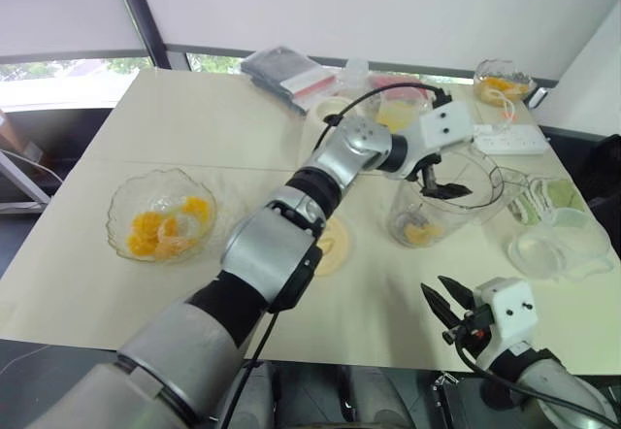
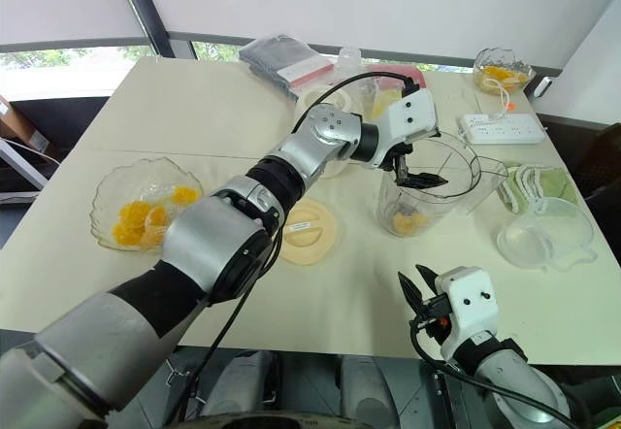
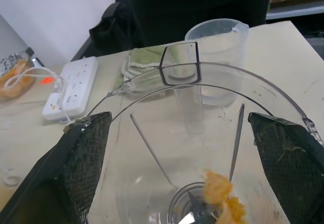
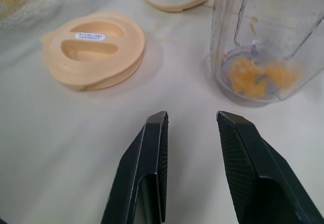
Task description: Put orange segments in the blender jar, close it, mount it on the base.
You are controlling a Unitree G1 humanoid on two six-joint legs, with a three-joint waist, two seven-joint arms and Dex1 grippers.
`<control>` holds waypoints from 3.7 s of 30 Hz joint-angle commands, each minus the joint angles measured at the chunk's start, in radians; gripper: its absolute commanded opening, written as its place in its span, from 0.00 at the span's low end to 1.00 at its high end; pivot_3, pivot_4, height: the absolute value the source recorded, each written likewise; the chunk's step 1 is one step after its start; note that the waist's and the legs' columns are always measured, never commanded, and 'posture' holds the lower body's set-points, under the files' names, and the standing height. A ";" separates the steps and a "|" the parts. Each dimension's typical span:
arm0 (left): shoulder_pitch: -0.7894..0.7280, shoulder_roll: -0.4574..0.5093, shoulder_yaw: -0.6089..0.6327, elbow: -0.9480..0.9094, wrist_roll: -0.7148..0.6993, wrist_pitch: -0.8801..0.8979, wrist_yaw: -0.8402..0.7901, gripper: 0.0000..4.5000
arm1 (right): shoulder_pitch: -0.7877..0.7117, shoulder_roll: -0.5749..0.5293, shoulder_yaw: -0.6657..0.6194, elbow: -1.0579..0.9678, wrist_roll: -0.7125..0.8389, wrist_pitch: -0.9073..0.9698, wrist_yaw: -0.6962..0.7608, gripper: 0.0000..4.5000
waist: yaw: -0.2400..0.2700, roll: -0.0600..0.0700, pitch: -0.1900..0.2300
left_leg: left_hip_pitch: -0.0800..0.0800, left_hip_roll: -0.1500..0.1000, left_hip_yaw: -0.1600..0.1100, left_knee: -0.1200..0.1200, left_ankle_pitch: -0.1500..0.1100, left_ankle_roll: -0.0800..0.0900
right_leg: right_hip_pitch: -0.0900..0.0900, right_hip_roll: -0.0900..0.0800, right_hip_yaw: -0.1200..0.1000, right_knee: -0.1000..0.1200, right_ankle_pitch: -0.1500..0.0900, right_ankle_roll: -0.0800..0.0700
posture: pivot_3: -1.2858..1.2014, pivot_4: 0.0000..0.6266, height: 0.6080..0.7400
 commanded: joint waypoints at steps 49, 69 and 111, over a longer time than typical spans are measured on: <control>0.748 0.318 -0.029 -0.742 -0.219 0.087 -0.160 1.00 | -0.225 0.187 -0.561 0.371 0.042 -0.023 -0.367 0.86 | -0.010 0.009 -0.006 | 0.013 0.000 0.000 0.000 0.000 0.000 | 0.005 -0.001 0.002 0.013 0.000 0.001 | 0.52 0.24 1.00; 0.908 0.366 -0.076 -1.001 -0.243 0.229 -0.068 1.00 | -0.434 0.129 -0.575 0.694 0.048 -0.080 -0.381 0.68 | -0.011 0.010 -0.006 | 0.017 0.001 0.000 0.000 0.000 0.000 | 0.010 -0.001 0.003 0.012 -0.001 -0.002 | 0.52 0.24 1.00; 0.914 0.416 -0.089 -1.098 -0.265 0.279 0.014 1.00 | -0.779 -0.081 -0.512 1.309 0.003 -0.337 -0.368 0.14 | -0.036 0.013 -0.004 | 0.016 0.001 0.001 -0.002 0.000 0.000 | 0.013 -0.001 0.005 0.003 0.000 0.000 | 0.52 0.24 1.00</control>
